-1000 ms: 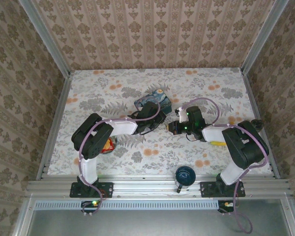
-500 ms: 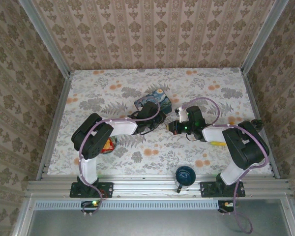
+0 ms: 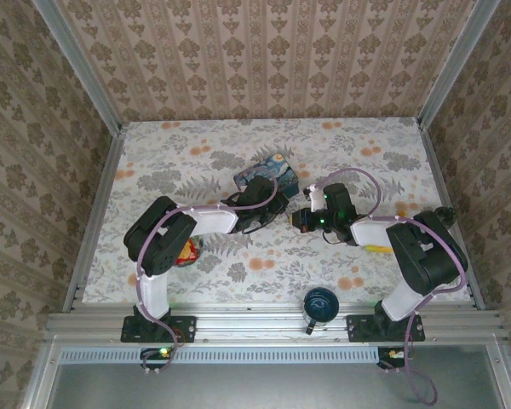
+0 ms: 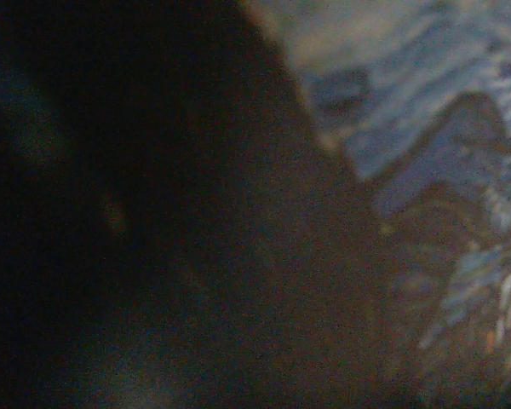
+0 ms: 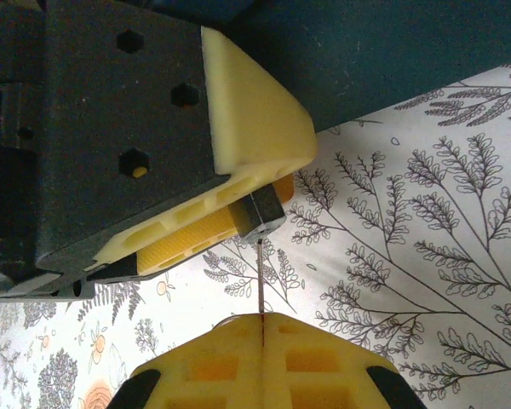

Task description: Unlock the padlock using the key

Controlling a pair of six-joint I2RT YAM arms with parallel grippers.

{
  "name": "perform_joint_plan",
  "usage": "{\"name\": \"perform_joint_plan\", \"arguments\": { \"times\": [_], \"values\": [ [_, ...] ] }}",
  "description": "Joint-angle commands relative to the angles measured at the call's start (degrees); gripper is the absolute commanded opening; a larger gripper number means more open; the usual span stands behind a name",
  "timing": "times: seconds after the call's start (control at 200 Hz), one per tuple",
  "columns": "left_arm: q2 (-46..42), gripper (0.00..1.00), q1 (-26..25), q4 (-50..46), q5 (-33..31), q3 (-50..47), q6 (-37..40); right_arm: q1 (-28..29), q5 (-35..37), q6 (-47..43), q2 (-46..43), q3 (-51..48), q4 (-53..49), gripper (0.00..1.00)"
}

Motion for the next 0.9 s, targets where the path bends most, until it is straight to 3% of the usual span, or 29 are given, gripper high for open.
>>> {"name": "perform_joint_plan", "arguments": {
  "times": [0.0, 0.895],
  "values": [
    [1.36, 0.04, -0.12, -1.48, 6.41, -1.71, -4.58, 0.08, 1.07, -1.48, -1.4, 1.33, -0.11, 0.0],
    [0.67, 0.03, 0.42, -3.17, 10.97, -1.39, -2.49, -1.39, -2.79, -4.41, 2.94, 6.65, -5.05, 0.0]
  ]
}}
